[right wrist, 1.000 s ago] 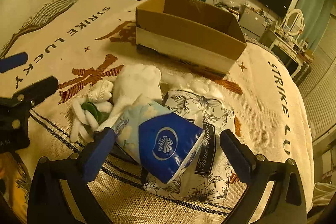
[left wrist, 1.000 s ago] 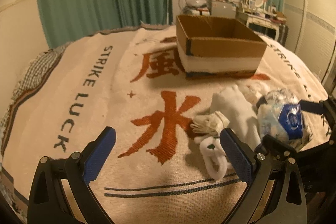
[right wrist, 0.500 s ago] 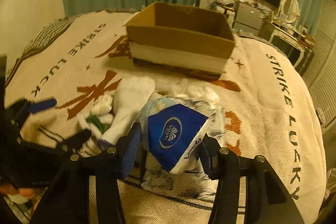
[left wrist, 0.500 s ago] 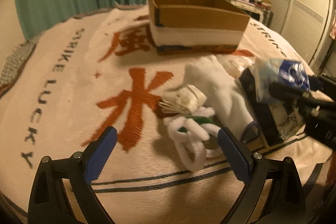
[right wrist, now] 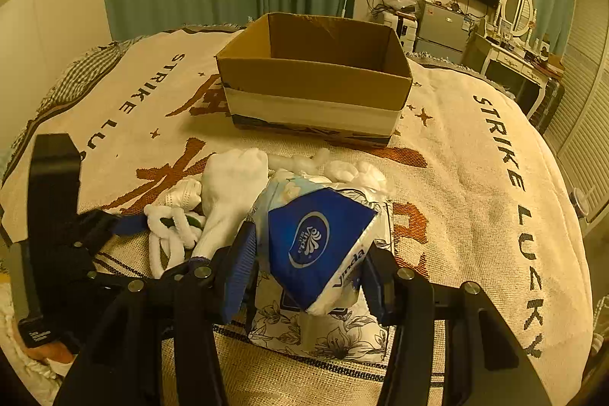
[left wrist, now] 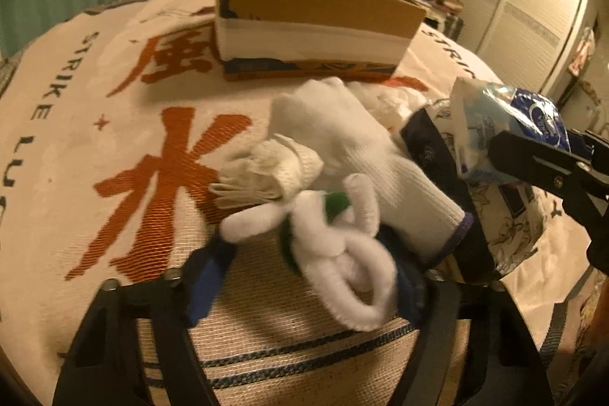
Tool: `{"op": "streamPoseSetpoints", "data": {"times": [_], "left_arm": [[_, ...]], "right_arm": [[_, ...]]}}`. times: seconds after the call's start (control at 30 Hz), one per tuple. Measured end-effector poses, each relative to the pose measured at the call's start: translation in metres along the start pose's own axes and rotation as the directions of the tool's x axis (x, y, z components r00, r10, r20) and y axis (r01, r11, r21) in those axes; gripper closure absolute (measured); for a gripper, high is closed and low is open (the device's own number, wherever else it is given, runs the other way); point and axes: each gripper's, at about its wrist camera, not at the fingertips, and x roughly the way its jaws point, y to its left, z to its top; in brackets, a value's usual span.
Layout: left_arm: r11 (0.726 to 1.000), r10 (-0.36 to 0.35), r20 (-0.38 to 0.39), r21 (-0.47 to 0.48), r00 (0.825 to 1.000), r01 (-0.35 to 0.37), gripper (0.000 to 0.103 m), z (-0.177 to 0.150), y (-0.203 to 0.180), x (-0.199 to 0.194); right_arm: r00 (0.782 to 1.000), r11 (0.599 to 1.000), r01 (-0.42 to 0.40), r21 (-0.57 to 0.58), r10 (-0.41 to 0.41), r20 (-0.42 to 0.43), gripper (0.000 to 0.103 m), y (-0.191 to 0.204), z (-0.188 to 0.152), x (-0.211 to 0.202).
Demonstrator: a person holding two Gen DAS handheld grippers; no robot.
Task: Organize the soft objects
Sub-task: 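Carry both items to the box and open both tools to drop them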
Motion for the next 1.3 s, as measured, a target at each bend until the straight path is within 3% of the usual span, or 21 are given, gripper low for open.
{"op": "streamPoseSetpoints", "data": {"times": [0.1,0.27,0.53,0.77,0.93,1.1,1.3], "left_arm": [[0.999,-0.032,0.012,0.029,0.999,0.031,0.062,-0.001,-0.004,-0.007],[0.995,0.020,0.037,0.093,0.999,-0.023,0.065,-0.008,-0.009,-0.024],[0.996,0.073,0.093,0.050,0.993,-0.077,0.065,0.007,-0.006,-0.066],[0.995,0.052,0.212,0.077,0.976,-0.070,0.065,0.053,-0.021,-0.110],[0.994,0.040,0.286,0.086,0.957,-0.067,0.065,0.097,-0.024,-0.124],[0.995,0.050,0.317,0.070,0.947,-0.076,0.065,0.145,-0.021,-0.106],[0.993,0.066,0.298,0.078,0.952,-0.093,0.063,0.199,-0.010,-0.055]], "right_arm": [[1.000,1.000,0.003,0.003,-0.003,0.004,0.052,-0.002,-0.001,-0.001],[1.000,1.000,0.003,0.002,-0.003,0.028,0.052,-0.002,-0.001,-0.011],[0.994,1.000,-0.012,0.000,0.012,0.105,0.052,0.002,0.004,-0.042],[0.978,0.999,-0.047,-0.017,0.049,0.201,0.052,0.010,0.029,-0.075],[0.968,0.998,-0.051,-0.040,0.059,0.244,0.052,0.000,0.077,-0.090],[0.959,0.999,-0.033,-0.043,0.043,0.282,0.052,-0.024,0.125,-0.082],[0.968,1.000,-0.016,-0.012,0.019,0.250,0.052,-0.066,0.174,-0.014]]}}
